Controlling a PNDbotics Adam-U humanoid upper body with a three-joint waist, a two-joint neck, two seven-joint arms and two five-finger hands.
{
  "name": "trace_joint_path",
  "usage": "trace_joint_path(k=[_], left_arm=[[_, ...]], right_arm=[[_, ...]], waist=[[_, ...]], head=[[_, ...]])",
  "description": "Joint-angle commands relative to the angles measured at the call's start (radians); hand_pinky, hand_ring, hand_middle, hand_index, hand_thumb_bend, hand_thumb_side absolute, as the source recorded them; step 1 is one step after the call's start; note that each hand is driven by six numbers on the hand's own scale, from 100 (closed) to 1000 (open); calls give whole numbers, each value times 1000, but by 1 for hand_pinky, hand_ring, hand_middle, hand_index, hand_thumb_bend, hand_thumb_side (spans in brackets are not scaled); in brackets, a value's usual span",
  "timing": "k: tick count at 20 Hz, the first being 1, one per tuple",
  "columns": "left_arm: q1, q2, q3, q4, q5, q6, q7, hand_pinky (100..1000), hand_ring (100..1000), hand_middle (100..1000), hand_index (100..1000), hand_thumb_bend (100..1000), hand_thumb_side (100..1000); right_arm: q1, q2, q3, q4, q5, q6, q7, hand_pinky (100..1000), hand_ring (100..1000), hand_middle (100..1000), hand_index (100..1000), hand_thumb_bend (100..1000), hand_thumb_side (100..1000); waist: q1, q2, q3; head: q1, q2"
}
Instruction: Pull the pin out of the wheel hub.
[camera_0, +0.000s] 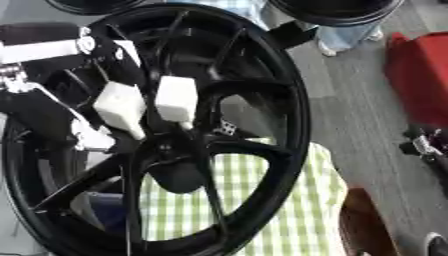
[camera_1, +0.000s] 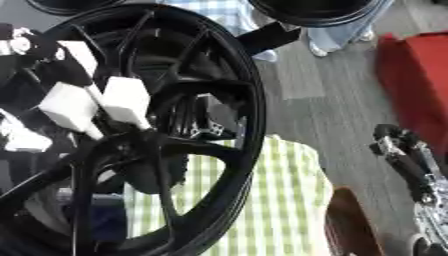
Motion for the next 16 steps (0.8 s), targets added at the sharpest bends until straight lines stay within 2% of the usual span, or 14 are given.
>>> trace_joint_path(k=[1, 10, 16], left_arm=[[-3, 46, 31, -8, -11, -21, -17, 678, 730, 617, 759, 518, 100], [7, 55, 46, -8, -17, -41, -15, 663, 708, 597, 743, 465, 100], [-5, 43, 34, -7, -50, -47, -14, 663, 709, 610, 750, 476, 100]], right_arm=[[-3, -16, -1, -9, 5, 0, 4, 684, 618, 649, 749, 225, 525], [-3, -14, 1, -6, 6, 3, 3, 684, 618, 650, 749, 222, 529], [-3, -12, 1, -7, 6, 2, 3, 684, 618, 650, 749, 221, 530]], waist=[[-3, -19, 2], [-3, -20, 2], [-4, -18, 1]], head=[[0, -11], [-1, -20], [1, -22]])
